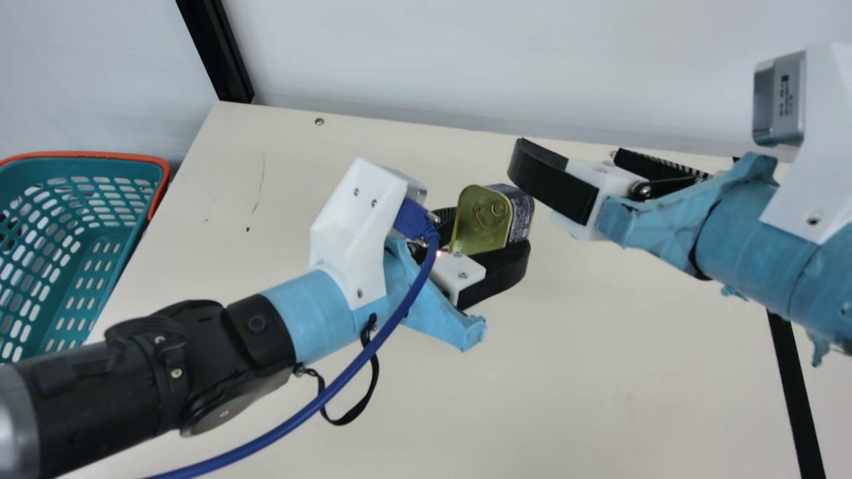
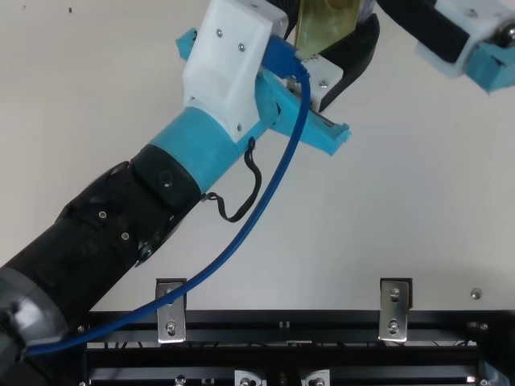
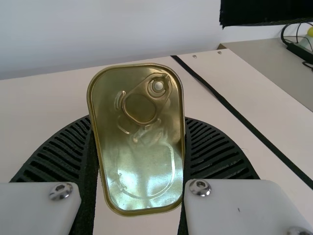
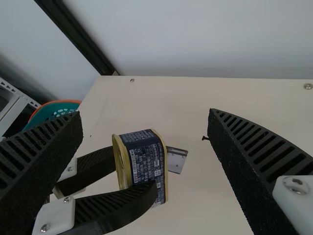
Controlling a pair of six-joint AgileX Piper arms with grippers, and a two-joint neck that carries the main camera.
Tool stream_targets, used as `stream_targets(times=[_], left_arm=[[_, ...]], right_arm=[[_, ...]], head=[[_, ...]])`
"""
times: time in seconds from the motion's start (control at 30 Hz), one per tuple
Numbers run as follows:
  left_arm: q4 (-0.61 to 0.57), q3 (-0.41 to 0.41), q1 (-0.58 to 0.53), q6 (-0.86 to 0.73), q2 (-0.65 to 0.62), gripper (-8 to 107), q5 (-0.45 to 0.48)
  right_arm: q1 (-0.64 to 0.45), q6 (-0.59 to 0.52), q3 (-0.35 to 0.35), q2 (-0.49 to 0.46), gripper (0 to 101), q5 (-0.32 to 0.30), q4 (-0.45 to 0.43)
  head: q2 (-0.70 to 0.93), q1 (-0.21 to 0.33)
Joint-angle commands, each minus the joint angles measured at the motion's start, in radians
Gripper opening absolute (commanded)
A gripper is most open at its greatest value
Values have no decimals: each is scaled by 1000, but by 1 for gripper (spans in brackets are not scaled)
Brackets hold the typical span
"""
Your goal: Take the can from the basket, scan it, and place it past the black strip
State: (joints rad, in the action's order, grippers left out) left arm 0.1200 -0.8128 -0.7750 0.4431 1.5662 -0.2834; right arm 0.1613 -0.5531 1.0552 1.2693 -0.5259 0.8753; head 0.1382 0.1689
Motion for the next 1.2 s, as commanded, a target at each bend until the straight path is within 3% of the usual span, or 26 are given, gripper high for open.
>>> stream_targets(times=[0.0, 0.4, 1.17], left_arm=[[0, 0, 0, 0, 0, 10, 0], [0, 0, 0, 0, 0, 10, 0], [0, 0, 0, 0, 0, 10, 0]], right_arm=[[-9, -60, 2, 20, 101, -30, 38], [6, -169, 3, 102, 101, -62, 95], [90, -153, 42, 219, 101, -11, 63]], head=[[-9, 8], [-9, 8], [-9, 8]])
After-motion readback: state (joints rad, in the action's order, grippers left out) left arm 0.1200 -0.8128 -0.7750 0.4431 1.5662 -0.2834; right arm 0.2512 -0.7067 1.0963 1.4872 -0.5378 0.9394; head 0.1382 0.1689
